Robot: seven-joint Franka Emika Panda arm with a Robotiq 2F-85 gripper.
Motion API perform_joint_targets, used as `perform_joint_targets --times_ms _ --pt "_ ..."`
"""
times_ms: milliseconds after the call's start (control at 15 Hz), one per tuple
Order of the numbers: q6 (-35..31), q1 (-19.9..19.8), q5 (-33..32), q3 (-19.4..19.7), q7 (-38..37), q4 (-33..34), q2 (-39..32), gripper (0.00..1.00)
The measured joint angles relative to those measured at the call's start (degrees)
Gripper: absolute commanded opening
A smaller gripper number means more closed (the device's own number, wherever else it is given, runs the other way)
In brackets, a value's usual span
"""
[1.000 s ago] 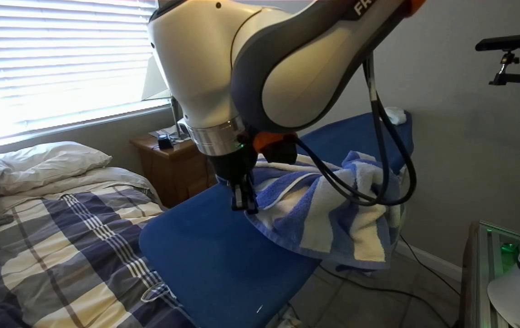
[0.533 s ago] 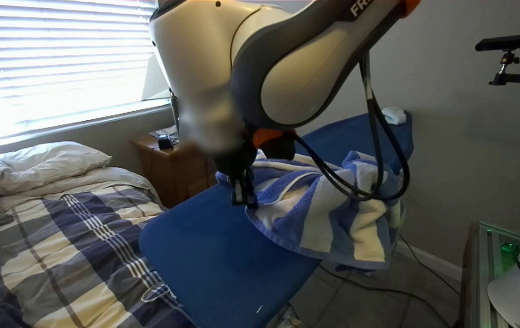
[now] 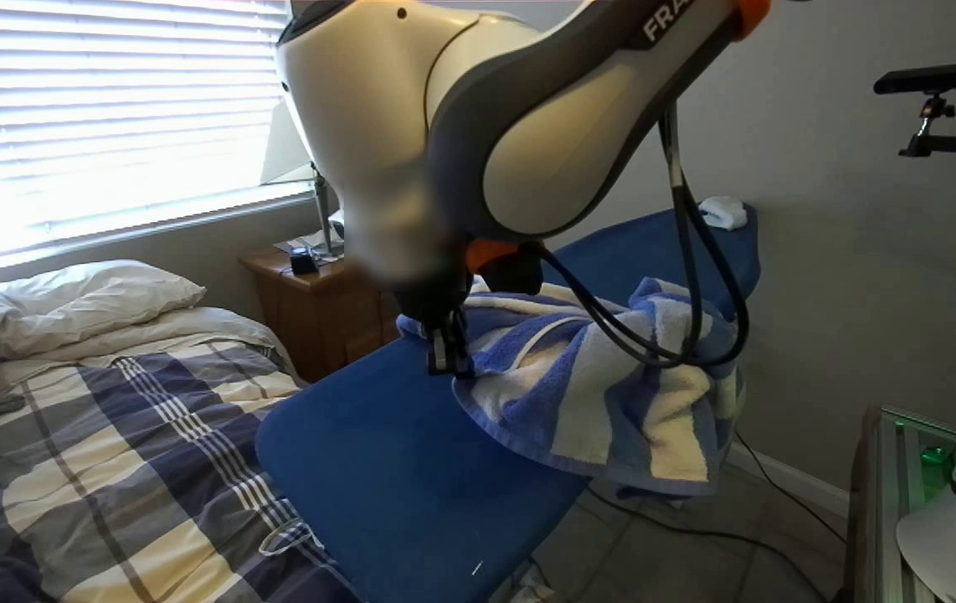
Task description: Unfold the towel
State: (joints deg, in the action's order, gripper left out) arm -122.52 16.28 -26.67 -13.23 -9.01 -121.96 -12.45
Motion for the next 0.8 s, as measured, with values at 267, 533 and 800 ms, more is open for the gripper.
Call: perform_joint_targets --times_ms 267,533,800 --pt "0.0 0.21 -0.67 0.19 -0.5 0.42 -1.17 0.24" --pt "0.0 0.47 -1.37 0.64 -0.52 1.12 -2.47 0.01" --pt "0.0 0.59 -2.06 1.05 -0.66 1.55 -3.17 0.02"
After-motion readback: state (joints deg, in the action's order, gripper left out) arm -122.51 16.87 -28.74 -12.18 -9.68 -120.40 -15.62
